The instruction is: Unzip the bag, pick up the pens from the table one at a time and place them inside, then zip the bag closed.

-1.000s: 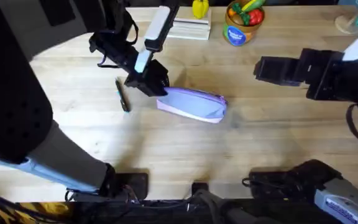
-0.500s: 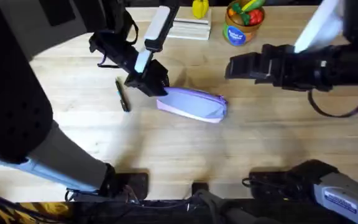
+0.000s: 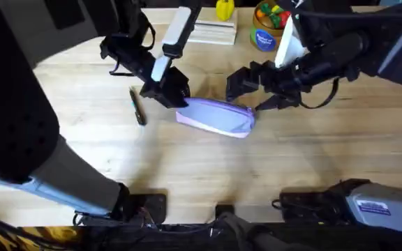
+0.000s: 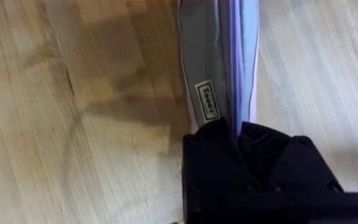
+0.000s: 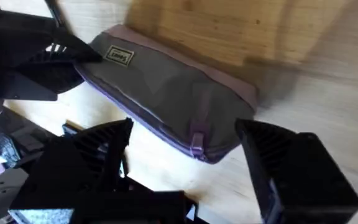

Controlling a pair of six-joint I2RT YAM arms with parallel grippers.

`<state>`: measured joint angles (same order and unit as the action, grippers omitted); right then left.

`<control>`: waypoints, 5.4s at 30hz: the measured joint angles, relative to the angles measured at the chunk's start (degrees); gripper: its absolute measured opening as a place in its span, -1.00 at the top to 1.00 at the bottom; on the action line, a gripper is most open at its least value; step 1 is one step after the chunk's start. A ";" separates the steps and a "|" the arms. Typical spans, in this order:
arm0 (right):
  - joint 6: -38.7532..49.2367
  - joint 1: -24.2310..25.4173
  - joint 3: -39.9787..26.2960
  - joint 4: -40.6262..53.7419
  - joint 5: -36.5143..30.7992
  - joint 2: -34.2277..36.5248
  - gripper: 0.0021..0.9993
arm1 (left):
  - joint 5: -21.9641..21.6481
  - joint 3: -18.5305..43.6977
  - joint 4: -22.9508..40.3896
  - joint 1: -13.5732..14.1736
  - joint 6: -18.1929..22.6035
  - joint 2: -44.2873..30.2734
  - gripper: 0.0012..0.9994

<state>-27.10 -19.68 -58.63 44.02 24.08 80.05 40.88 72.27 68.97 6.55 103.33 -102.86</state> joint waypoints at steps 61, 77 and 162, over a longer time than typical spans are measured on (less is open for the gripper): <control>14.98 6.84 -4.81 3.64 12.32 -0.07 0.94 | -0.19 0.02 -0.42 -0.70 -0.01 0.02 0.92; 12.09 -2.96 -4.87 -11.30 11.89 5.60 0.94 | -0.69 0.02 -0.63 -0.78 -0.01 0.00 0.92; 66.31 -9.77 -16.65 3.69 -0.63 -0.70 -0.98 | -6.16 19.67 24.90 -12.52 0.02 6.81 -0.99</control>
<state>39.21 -29.45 -75.29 47.71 23.45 79.35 34.72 91.94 93.86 -5.98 103.35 -96.06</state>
